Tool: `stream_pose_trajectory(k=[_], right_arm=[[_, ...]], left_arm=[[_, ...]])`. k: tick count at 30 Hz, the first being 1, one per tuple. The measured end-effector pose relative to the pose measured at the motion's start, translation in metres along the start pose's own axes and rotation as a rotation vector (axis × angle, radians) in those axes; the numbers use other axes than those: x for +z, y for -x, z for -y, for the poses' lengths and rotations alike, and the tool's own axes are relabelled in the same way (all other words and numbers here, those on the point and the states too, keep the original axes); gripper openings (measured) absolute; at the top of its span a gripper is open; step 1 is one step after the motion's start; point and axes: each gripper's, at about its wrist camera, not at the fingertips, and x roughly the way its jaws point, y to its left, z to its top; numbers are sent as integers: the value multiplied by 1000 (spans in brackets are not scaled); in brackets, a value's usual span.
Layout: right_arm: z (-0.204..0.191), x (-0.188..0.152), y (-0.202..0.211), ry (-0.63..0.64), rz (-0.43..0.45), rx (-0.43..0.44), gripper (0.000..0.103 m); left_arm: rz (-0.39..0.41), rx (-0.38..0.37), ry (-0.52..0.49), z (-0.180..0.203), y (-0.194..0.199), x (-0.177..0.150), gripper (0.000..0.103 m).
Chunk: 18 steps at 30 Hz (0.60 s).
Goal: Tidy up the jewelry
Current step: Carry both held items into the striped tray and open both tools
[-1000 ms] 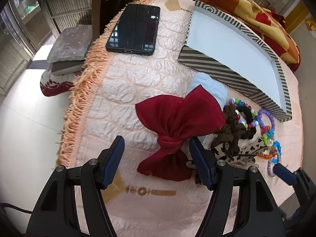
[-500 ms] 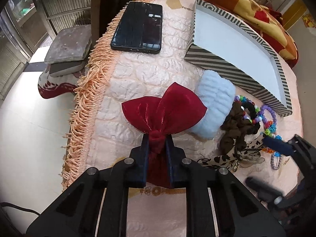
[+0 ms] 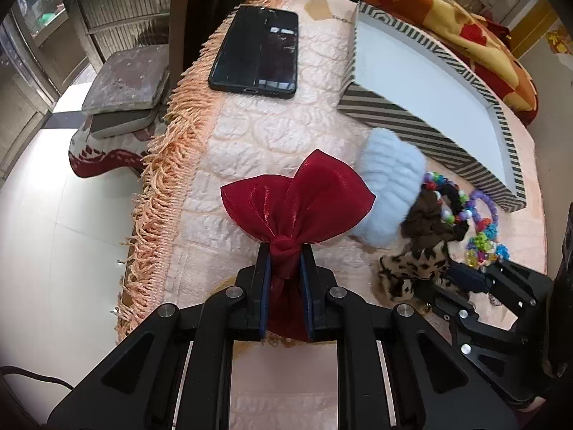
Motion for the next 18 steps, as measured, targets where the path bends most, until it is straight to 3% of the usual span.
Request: stream_pose_trajectory(k=[9,18], right_arm=[[-4,-3,74,-19,159,-9,26],[26,24,98,-99,254,-127,26]], left_arm=[[72,-22,-19,12,36,0,14],[138,-55,-90,49,61,28,14]])
